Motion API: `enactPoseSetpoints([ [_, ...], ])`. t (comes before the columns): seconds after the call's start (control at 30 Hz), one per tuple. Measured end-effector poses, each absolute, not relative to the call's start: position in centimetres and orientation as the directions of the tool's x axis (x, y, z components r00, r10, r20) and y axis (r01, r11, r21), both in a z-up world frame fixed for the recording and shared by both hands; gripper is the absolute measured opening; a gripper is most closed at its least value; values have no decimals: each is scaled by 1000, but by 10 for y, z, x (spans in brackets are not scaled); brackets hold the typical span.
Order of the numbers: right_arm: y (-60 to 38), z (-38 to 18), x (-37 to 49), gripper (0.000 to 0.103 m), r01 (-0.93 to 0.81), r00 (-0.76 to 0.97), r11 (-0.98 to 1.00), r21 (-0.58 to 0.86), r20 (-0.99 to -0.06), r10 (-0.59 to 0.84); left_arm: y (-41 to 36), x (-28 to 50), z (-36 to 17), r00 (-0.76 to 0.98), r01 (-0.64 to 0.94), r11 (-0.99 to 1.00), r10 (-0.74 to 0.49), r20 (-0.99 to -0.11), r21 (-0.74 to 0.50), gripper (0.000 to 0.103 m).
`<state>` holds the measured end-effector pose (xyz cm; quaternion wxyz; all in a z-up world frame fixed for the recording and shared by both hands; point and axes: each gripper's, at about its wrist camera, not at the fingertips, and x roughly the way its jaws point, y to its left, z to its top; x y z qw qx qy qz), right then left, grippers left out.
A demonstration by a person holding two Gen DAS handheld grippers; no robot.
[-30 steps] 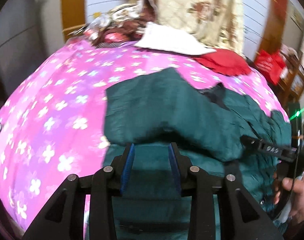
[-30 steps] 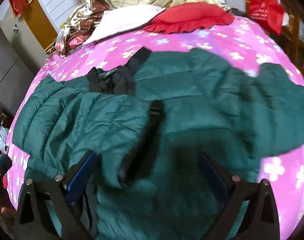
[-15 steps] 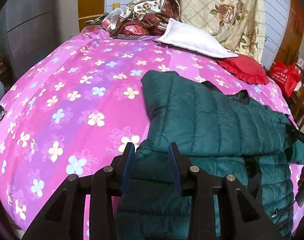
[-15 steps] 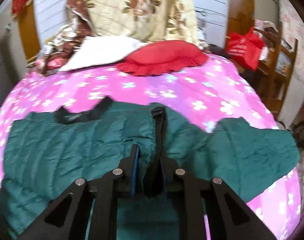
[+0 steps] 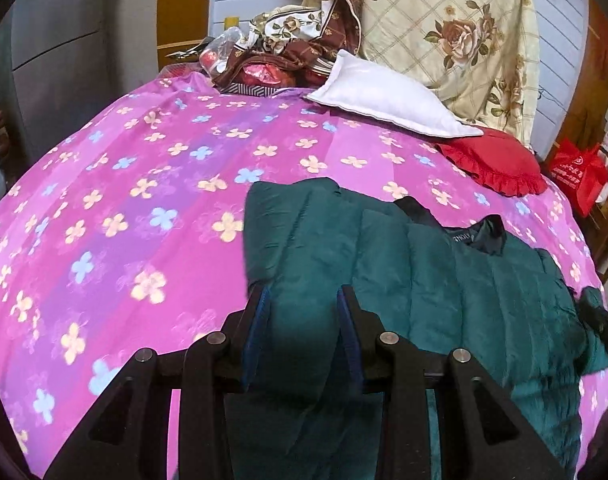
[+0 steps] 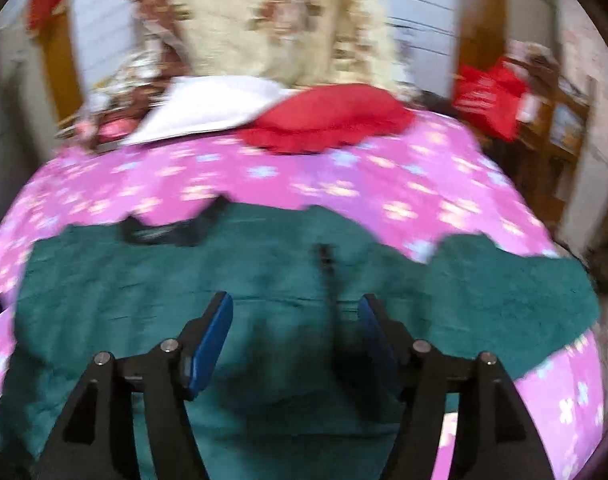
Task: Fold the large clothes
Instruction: 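Grasp the jacket side edge nearest the right tool, then fold the held side over the jacket body toward the center, release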
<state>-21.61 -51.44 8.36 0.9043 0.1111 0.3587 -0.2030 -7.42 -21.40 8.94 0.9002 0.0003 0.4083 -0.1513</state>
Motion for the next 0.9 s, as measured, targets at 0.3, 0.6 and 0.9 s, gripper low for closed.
enactPoseSetpoints([
  [0.3,-493,32,-154,68,337,601,941,1,-770,-215,-232,-59,55,589,251,961,-248,-769,-118,17],
  [0.6,-495,25,-151,69,353,577,935,-27,-781,-240,-238,-62,46,607,265,962,-220,-764,-66,18],
  [0.9,-504,33,-194,69,382,600,924,-3,-760,-250,-239,-62,42,612,263,962,-223,-758,-70,18],
])
